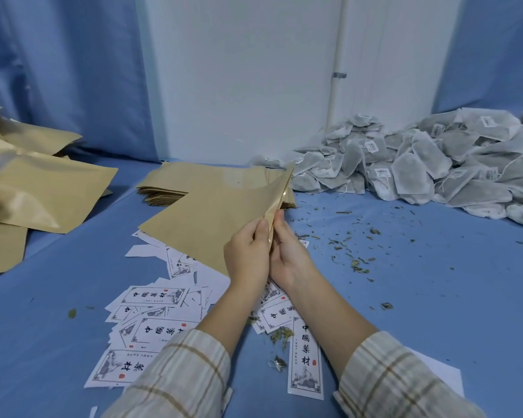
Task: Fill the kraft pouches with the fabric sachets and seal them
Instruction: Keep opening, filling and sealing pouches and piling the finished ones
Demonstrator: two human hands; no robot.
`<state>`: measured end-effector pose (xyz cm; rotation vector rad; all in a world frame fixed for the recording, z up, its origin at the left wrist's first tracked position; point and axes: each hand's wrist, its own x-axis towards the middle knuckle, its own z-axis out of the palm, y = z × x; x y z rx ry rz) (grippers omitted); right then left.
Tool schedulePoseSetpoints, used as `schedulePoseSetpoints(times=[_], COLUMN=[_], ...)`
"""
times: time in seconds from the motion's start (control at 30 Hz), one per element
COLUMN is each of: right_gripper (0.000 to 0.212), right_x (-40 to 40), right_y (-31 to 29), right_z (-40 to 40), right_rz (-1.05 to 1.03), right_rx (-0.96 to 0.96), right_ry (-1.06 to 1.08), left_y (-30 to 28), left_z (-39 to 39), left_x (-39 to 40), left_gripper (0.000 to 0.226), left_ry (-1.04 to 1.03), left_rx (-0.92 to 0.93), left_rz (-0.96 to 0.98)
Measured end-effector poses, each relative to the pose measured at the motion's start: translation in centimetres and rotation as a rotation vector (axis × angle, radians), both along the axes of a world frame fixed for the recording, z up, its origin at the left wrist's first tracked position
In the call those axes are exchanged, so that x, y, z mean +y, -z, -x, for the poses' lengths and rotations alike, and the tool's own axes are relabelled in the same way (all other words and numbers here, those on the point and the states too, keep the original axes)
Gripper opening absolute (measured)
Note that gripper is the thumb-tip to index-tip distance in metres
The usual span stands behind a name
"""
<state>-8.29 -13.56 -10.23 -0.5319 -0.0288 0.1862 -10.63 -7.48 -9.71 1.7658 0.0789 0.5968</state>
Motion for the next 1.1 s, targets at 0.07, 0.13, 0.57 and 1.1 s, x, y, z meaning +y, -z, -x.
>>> schedulePoseSetpoints(times=[0.07,0.13,0.57,1.1], right_gripper=[0.022,0.019,0.018,0.021], right_x=[-0.1,-0.1,0.2,-1.2], right_y=[0.0,-0.1,-1.5,-2.0], right_z=[0.0,0.0,-0.1,-1.2], right_rz=[0.015,0.066,1.4,1.689], right_rx=[-0.023,-0.028,-0.235,-0.418], right_ry=[0.023,0.061,0.673,0.669], left_y=[-0.1,-0.2,-1.1,-2.3], left_z=[0.1,0.3,0.4,1.4], left_x=[-0.1,-0.3,0.6,0.0], left_gripper=[0.024,0.026,0.033,0.024], left_ry=[0.029,0.049,-0.281,-0.36], left_rx=[0.008,-0.002,-0.046,-0.204], left_rz=[0.051,0.036,-0.58,-0.838])
